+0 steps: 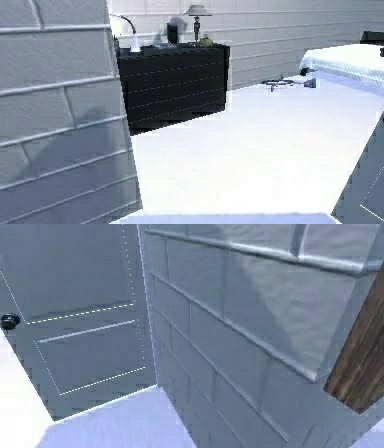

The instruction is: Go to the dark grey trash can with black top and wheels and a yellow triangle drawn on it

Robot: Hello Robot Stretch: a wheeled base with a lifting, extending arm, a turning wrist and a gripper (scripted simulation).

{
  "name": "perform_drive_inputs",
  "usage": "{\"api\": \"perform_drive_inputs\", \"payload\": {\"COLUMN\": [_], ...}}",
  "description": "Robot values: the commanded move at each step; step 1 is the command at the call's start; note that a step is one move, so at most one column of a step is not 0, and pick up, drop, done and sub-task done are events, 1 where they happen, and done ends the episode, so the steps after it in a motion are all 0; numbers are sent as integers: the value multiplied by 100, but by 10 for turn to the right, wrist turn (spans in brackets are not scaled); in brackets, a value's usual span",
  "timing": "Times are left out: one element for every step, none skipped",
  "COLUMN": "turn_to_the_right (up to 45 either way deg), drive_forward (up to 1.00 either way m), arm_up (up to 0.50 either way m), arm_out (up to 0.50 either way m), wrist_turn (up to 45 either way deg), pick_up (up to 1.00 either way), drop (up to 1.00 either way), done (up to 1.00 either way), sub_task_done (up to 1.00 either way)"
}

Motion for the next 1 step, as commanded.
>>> {"api": "perform_drive_inputs", "payload": {"turn_to_the_right": [270], "drive_forward": [0], "arm_up": [0], "arm_out": [0], "wrist_turn": [0], "pick_up": [0], "drop": [0], "done": [0], "sub_task_done": [0]}}
